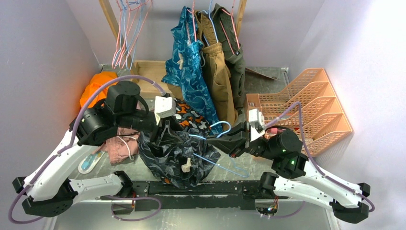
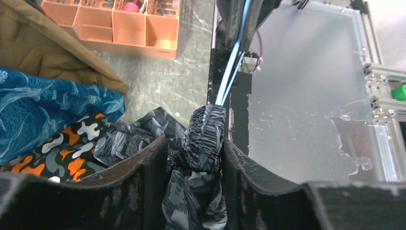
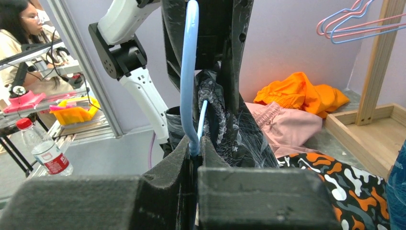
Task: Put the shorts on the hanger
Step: Hang the shorts on the hanger.
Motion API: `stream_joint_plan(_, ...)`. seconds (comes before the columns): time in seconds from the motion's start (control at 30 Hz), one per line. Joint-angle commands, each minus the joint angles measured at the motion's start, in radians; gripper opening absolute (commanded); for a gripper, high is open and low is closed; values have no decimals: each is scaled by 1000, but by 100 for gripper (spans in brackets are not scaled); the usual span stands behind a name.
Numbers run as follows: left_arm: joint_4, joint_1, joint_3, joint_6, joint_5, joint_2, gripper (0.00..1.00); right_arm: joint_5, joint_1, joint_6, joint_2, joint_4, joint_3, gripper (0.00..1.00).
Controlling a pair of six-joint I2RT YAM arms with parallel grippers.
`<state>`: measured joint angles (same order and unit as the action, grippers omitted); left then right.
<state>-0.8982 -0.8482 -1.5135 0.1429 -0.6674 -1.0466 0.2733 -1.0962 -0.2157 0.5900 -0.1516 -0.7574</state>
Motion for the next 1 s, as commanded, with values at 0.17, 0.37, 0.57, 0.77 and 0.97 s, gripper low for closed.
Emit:
stream_joint_plan(0.17, 4, -12, 26, -10, -6, -23, 32, 14, 2, -3, 27, -72, -35, 0)
stream_joint_plan(0.37, 136, -14, 47, -52, -105, -8, 27, 23, 2, -25, 48, -98, -18, 0)
stream_joint_plan(0.57, 239, -31, 81, -86, -159, -26, 25, 43, 2, -46, 85, -138, -29, 0)
stream_joint_plan(0.77, 283, -78, 93, -100, -153, -50, 29, 66, 3, -51, 127, -151, -58, 0)
stream_joint_plan(0.97, 301, -123, 98, -100, -142, -81, 27, 92, 2, -69, 150, -178, -70, 0)
